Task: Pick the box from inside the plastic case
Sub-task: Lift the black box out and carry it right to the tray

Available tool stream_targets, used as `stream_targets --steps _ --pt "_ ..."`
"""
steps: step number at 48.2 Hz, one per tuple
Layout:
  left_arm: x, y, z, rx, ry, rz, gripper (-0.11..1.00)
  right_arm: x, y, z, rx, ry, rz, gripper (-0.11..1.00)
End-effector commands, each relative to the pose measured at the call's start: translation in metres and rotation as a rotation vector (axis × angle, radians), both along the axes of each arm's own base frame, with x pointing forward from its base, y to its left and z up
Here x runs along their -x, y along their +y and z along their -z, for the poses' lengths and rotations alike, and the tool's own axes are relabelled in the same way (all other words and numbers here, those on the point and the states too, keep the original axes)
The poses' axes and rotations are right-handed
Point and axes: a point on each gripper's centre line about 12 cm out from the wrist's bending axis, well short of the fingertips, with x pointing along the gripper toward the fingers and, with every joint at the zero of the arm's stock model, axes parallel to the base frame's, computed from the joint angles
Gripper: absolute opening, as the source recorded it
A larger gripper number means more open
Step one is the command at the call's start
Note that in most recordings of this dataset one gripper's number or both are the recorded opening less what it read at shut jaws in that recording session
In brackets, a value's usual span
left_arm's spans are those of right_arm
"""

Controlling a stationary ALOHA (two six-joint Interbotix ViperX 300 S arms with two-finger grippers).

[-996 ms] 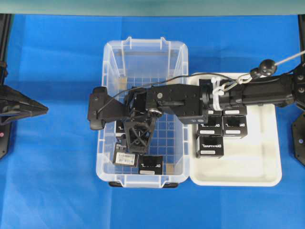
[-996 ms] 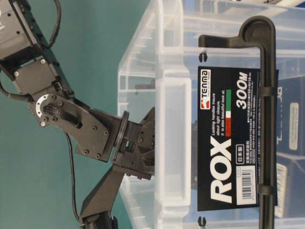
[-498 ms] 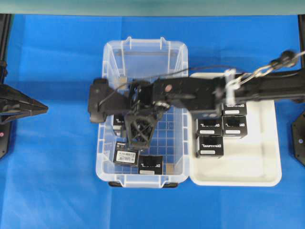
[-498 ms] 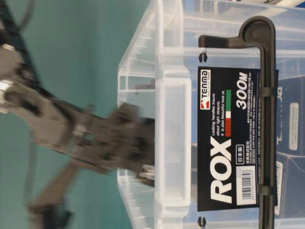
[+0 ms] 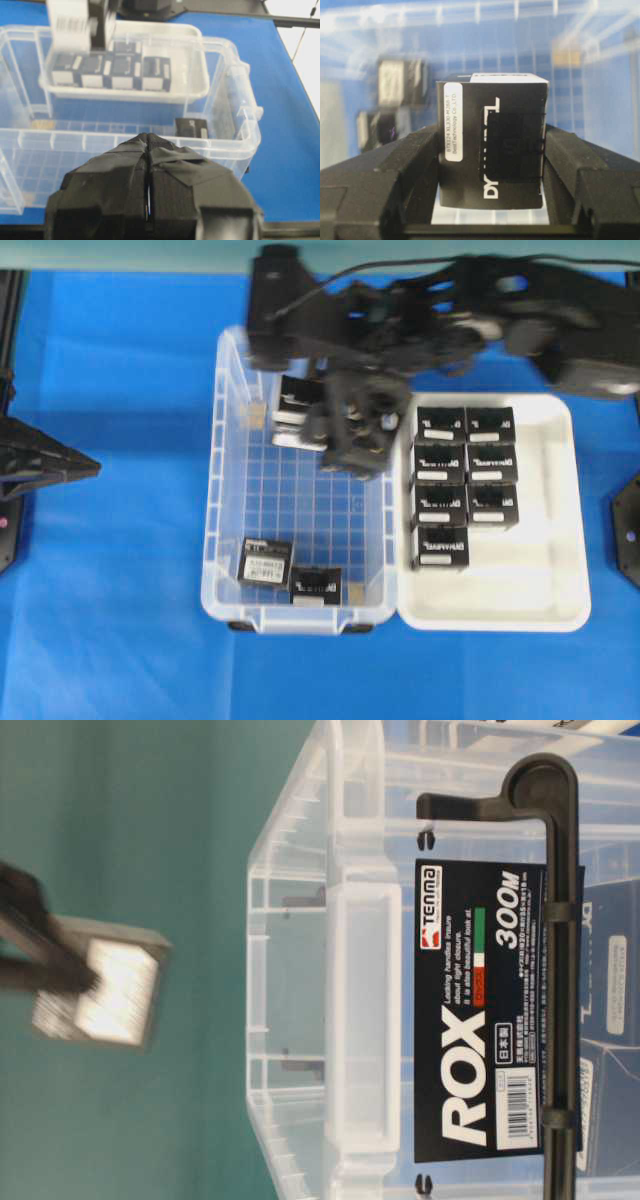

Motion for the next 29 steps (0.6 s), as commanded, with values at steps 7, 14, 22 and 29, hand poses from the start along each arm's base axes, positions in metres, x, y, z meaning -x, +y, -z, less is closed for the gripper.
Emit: stream_targets --steps 7,14,22,29 --pt "-0.002 0.0 -0.01 -0.005 -0.023 -0.001 -0.06 0.063 0.015 -0.049 -0.004 0.014 -0.019 0.6" --pt "-0.002 0.0 -0.01 -0.003 -0.021 -0.002 -0.06 0.099 0.026 -0.043 -0.02 0.046 -0.021 0.6" --pt "-0.001 0.0 -0.012 -0.001 -0.029 -0.002 -0.06 0.135 0.049 -0.004 -0.036 0.133 -0.066 0.6" --pt "-0.001 0.0 -0.012 -0.001 -0.031 -0.002 -0.06 0.155 0.064 0.029 -0.046 0.133 -0.092 0.6"
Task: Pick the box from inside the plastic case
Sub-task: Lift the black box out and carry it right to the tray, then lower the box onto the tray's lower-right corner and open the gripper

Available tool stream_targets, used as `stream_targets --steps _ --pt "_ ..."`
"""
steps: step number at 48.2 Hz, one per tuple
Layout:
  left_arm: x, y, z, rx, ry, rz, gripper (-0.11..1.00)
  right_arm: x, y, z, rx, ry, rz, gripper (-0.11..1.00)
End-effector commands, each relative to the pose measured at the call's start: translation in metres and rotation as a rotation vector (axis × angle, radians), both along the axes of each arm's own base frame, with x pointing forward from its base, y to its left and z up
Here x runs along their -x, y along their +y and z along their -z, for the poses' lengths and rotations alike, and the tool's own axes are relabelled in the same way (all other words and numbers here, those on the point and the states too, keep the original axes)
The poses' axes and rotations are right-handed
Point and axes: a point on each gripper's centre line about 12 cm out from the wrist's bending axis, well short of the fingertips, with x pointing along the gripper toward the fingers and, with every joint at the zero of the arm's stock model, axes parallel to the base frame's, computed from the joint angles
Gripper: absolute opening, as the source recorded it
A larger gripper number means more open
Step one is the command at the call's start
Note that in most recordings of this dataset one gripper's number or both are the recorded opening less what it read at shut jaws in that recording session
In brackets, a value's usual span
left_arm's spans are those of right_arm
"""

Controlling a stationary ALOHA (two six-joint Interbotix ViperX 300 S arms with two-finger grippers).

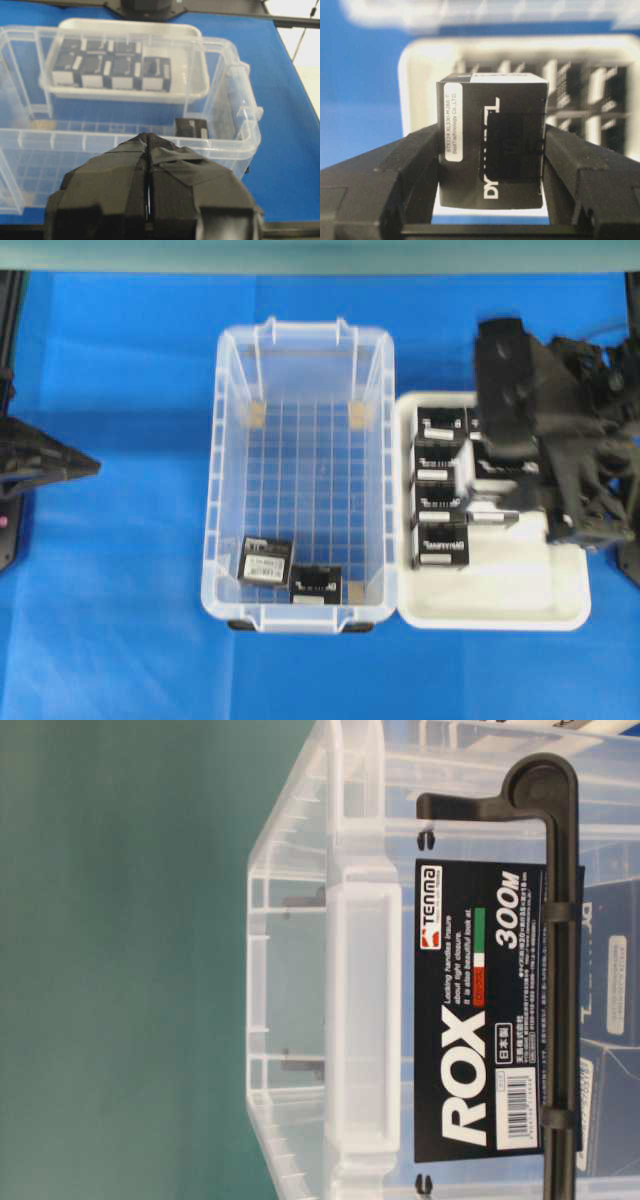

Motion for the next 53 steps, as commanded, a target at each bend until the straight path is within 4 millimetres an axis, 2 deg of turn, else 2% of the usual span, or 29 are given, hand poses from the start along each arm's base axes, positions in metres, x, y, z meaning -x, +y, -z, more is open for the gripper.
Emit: stream_targets --steps 1,6,15,23,41,53 --pt "-0.001 0.0 -0.012 0.0 -0.029 -0.002 -0.06 0.009 0.007 0.019 -0.007 -0.023 -0.007 0.6" --pt "-0.002 0.0 -0.013 0.002 -0.034 -0.002 -0.06 0.023 0.01 0.047 -0.014 -0.021 0.002 0.6" --pt "-0.002 0.0 -0.013 0.015 -0.035 -0.004 -0.06 0.044 0.018 0.112 -0.02 0.009 -0.01 0.6" --pt "-0.003 0.001 -0.012 0.017 -0.034 -0.005 -0.06 0.047 0.021 0.148 -0.031 -0.014 0.012 0.6" --pt "-0.003 0.004 -0.015 0.015 -0.055 -0.026 -0.06 0.038 0.02 0.183 -0.017 0.019 0.019 0.6" --pt "-0.003 0.005 -0.015 0.015 -0.055 -0.029 -0.06 0.037 0.019 0.195 -0.014 0.057 0.034 0.6"
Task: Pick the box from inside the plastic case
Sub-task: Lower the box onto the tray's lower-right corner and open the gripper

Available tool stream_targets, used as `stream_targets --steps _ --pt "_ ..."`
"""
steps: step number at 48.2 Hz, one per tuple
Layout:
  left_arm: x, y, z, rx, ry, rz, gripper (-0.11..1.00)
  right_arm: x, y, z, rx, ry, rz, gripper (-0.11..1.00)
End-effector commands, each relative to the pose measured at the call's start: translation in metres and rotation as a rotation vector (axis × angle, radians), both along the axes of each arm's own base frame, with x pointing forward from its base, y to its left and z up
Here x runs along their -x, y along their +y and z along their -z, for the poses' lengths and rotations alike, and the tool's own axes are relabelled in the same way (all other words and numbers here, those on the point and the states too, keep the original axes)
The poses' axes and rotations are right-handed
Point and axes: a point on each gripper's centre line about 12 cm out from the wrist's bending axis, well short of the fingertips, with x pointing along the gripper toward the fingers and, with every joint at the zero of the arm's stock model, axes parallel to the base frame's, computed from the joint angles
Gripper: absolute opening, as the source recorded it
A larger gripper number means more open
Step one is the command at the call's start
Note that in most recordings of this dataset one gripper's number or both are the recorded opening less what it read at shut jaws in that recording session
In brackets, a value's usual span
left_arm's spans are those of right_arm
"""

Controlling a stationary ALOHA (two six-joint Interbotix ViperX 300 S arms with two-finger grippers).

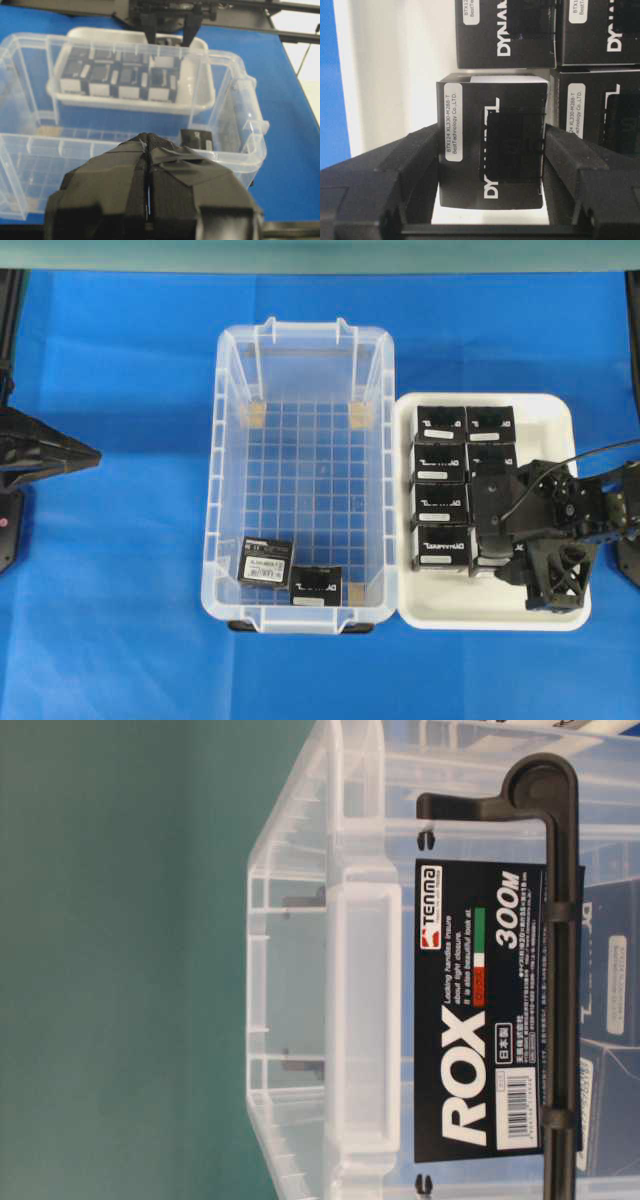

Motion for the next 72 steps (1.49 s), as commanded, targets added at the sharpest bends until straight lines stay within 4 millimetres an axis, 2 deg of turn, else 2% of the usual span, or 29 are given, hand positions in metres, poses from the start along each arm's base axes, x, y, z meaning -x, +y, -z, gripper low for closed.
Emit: stream_targets --steps 1,35,37,41,44,51,60,72 --pt "-0.002 0.001 -0.012 -0.005 -0.029 -0.003 -0.06 -0.001 0.0 0.003 0.001 0.006 0.004 0.6" --pt "-0.001 0.001 -0.013 -0.004 -0.034 -0.003 -0.06 -0.003 -0.003 0.003 -0.021 -0.006 0.076 0.6" --pt "-0.001 0.001 -0.013 -0.004 -0.034 -0.003 -0.06 -0.003 -0.003 0.004 -0.021 -0.006 0.076 0.63" --pt "-0.001 0.001 -0.013 -0.004 -0.034 -0.003 -0.06 -0.004 -0.003 0.003 -0.018 -0.011 0.073 0.84" --pt "-0.002 0.001 -0.012 -0.004 -0.032 -0.003 -0.06 -0.005 -0.004 0.003 -0.016 -0.016 0.072 0.94" --pt "-0.002 0.001 -0.012 -0.004 -0.029 -0.003 -0.06 -0.008 -0.003 -0.002 -0.021 -0.053 0.077 0.93" --pt "-0.002 0.0 -0.012 -0.004 -0.029 -0.002 -0.06 -0.01 -0.003 -0.027 -0.033 -0.142 0.075 0.93" --pt "-0.002 -0.001 -0.012 -0.004 -0.026 0.006 -0.06 -0.004 -0.005 -0.082 -0.057 -0.347 0.077 0.93"
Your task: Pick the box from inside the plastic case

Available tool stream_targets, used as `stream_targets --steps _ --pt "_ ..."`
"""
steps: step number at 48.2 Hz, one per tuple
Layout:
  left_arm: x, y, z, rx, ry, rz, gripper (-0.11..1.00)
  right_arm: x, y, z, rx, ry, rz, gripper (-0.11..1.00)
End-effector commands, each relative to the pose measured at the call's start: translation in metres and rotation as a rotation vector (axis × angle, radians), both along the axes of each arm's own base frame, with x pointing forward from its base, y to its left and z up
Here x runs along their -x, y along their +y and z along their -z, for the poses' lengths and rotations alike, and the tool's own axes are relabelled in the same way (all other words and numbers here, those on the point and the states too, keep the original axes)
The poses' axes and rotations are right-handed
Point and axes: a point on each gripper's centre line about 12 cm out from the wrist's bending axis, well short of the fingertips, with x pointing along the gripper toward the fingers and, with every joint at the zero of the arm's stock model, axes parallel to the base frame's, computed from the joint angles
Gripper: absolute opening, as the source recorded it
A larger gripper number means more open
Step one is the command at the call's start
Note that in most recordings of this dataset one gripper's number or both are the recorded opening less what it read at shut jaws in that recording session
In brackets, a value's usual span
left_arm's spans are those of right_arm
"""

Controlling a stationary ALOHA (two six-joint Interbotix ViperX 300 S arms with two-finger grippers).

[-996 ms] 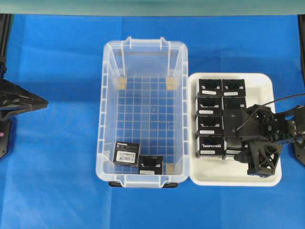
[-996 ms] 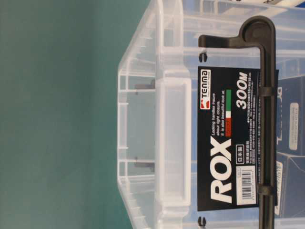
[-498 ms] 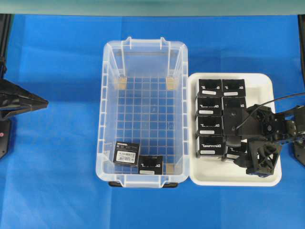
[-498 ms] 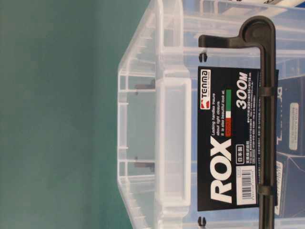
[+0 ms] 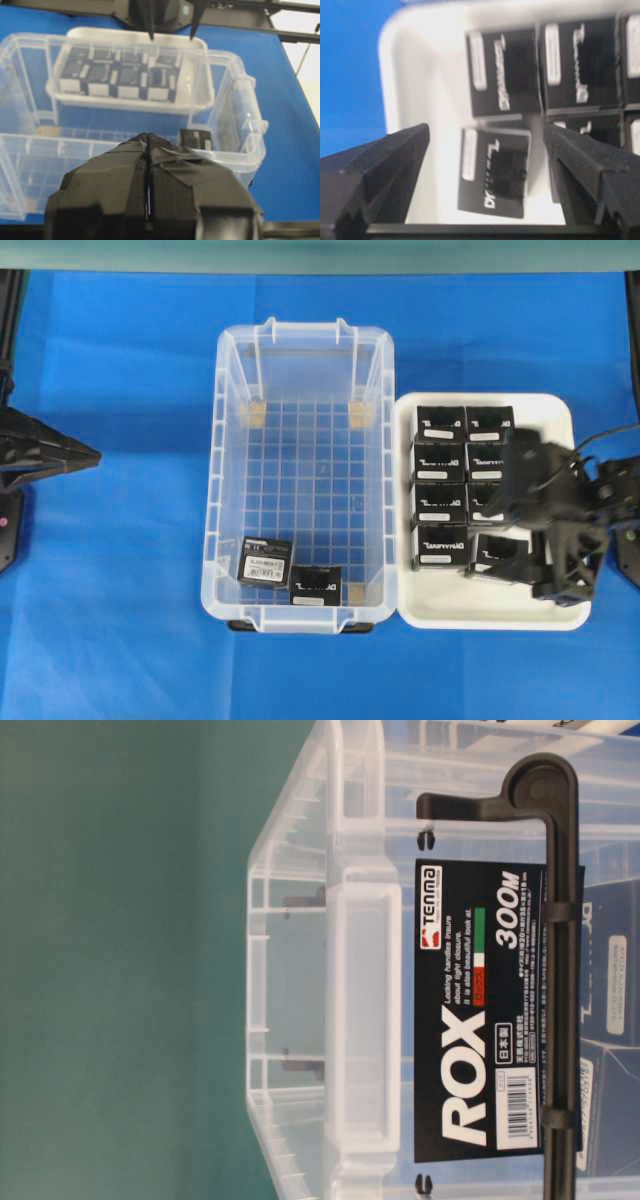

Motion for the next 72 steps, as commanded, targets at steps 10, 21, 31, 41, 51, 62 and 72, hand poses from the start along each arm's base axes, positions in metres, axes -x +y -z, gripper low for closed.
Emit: stream_targets --steps 10,21,31,41,51,62,72 --pt "-0.001 0.0 -0.012 -0.011 -0.026 0.002 -0.06 0.011 -0.003 -0.049 -0.016 -0.226 0.01 0.93" --pt "-0.001 0.0 -0.01 -0.013 -0.021 0.001 -0.06 0.019 -0.005 -0.077 -0.023 -0.429 0.016 0.93" --pt "-0.001 -0.001 -0.01 -0.006 -0.021 0.005 -0.06 0.023 -0.007 -0.107 -0.033 -0.64 0.029 0.93" --pt "-0.001 -0.001 -0.007 -0.006 -0.008 0.005 -0.06 0.029 -0.008 -0.121 -0.037 -0.728 0.033 0.93" --pt "-0.001 -0.001 -0.006 -0.014 -0.004 0.006 -0.06 0.041 -0.01 -0.129 -0.02 -0.773 0.03 0.93" --pt "0.0 -0.001 -0.006 -0.015 -0.003 0.006 -0.06 0.051 -0.014 -0.127 -0.006 -0.795 0.044 0.93" --pt "0.0 -0.001 -0.006 -0.017 -0.003 0.009 -0.06 0.056 -0.017 -0.129 0.001 -0.811 0.059 0.93"
